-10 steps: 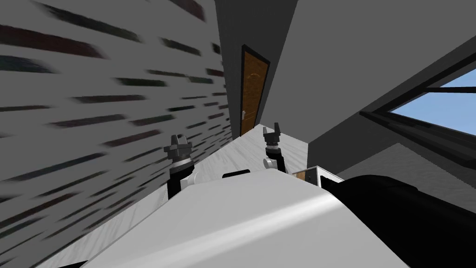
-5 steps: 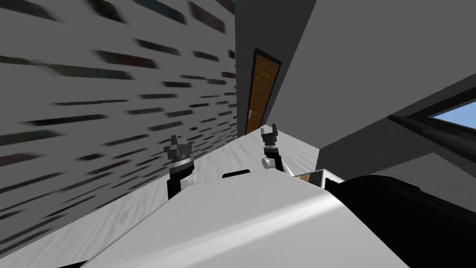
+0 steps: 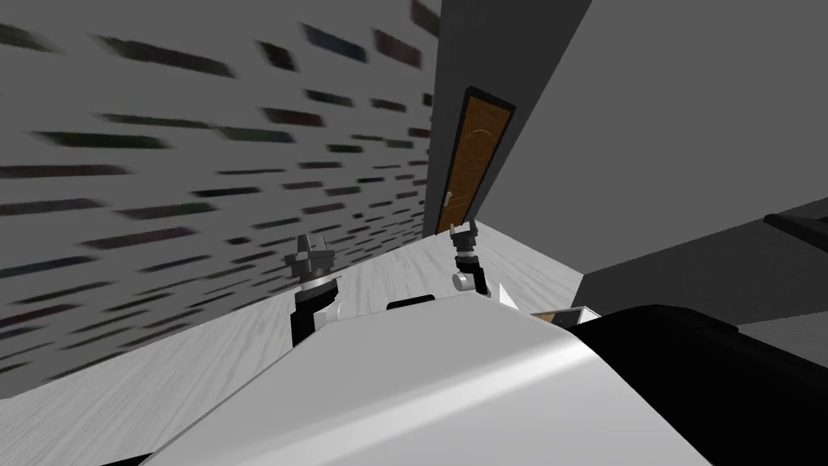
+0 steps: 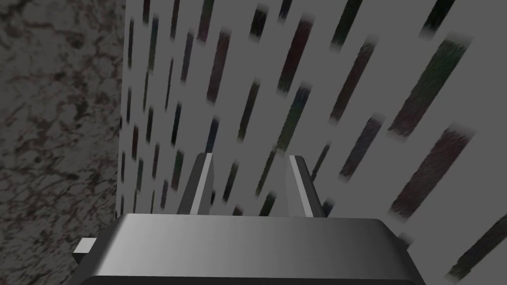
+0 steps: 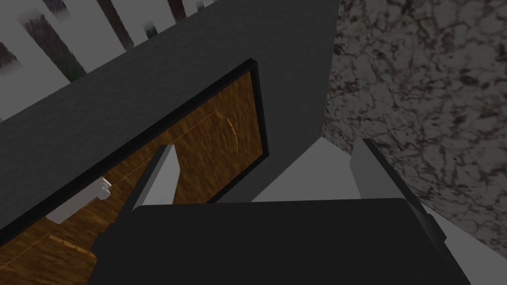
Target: Pull the door open
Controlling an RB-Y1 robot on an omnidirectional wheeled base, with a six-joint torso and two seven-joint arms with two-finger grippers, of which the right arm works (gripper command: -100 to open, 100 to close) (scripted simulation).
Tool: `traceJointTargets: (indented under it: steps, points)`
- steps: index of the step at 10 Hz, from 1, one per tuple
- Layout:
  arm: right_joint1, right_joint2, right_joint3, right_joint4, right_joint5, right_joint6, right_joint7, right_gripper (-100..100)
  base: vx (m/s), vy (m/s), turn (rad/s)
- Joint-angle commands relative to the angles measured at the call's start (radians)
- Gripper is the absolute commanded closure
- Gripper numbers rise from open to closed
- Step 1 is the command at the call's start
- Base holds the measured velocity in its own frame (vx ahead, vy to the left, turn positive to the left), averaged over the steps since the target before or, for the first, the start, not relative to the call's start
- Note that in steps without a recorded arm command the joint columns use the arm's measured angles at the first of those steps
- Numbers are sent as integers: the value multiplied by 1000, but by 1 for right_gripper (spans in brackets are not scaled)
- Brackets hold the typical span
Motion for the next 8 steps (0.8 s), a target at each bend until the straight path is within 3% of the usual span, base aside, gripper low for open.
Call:
traceJointTargets:
  steps: [1,8]
  points:
    - [-11,0,10,22,-16,2,-23,-100,-78,41,268]
    - [-71,-7,42,122,-94,18,-127,-100,-34,8,258]
